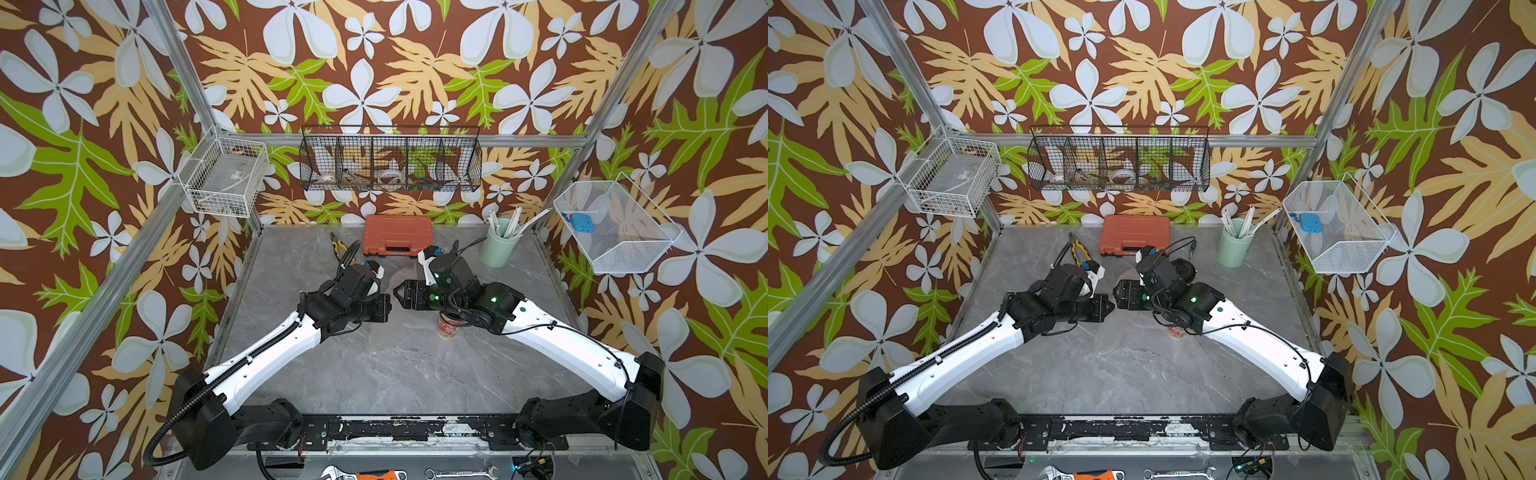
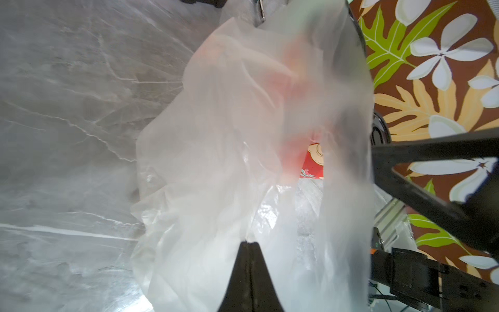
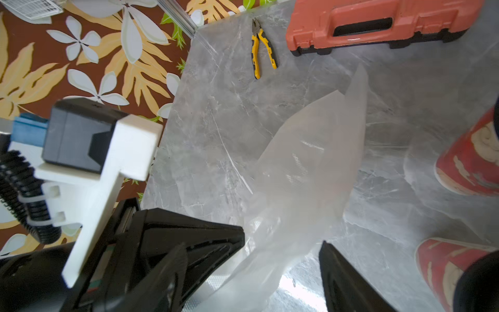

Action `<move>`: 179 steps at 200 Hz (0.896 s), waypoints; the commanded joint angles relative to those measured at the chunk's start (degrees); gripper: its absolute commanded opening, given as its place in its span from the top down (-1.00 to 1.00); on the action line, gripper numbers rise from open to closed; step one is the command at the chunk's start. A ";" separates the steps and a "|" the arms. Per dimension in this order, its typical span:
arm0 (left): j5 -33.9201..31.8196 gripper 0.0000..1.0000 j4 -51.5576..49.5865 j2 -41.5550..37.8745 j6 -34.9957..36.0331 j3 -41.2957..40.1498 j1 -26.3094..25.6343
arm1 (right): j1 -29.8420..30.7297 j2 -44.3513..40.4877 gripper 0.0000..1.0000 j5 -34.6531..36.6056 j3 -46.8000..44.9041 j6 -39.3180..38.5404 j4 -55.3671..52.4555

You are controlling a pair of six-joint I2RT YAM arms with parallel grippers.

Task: Pack milk tea into plastic carrier bags
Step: Adjust the plastic carrier bag at the center of the board.

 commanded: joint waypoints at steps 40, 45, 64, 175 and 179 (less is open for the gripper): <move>7.51 1.00 13.44 -0.80 -4.98 -5.59 -0.09 | 0.11 2.01 -0.57 1.71 -0.83 0.14 -6.22; 7.37 1.00 13.67 -0.95 -5.06 -5.82 -0.09 | 0.09 2.09 -0.56 1.92 -0.96 0.01 -6.81; 4.91 1.00 13.07 -1.90 -5.14 -6.25 -0.09 | 0.04 1.16 -0.43 3.10 -1.85 0.02 -8.74; -11.47 1.00 2.84 -9.22 -6.51 -2.95 0.02 | 0.06 -3.03 1.00 3.97 -4.84 -0.34 -6.08; -12.10 1.00 2.17 -9.33 -6.44 -2.91 0.00 | 0.05 -3.02 1.00 4.14 -4.64 -0.49 -6.23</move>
